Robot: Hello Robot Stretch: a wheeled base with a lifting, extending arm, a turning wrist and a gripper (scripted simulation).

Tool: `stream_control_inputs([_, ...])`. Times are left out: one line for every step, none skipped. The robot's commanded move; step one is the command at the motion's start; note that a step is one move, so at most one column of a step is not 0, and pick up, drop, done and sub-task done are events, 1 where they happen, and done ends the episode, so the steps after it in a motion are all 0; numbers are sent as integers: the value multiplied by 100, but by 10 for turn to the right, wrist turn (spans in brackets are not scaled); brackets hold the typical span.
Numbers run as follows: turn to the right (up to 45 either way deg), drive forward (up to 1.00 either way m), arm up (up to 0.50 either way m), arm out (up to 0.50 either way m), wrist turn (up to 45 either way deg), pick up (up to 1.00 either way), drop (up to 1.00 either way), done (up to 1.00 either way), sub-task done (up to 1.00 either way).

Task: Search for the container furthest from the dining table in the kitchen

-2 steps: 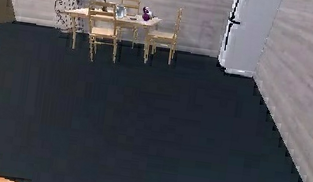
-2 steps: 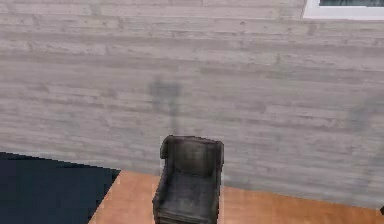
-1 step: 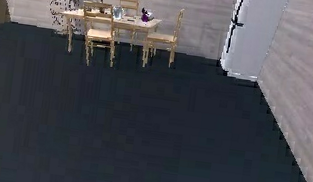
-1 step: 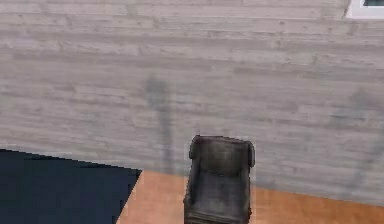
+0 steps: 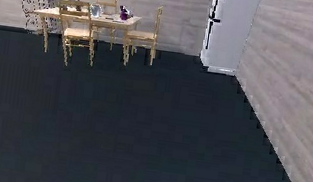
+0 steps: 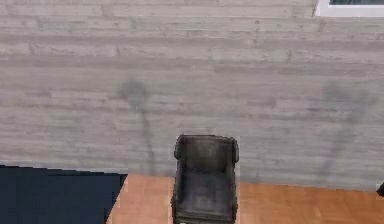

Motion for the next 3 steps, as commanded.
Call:
stream_control_inputs([0,100,0,0,0,0,0,0,0])
stream_control_inputs([0,100,0,0,0,0,0,0,0])
stream_control_inputs([30,0,0,0,0,0,0,0,0])
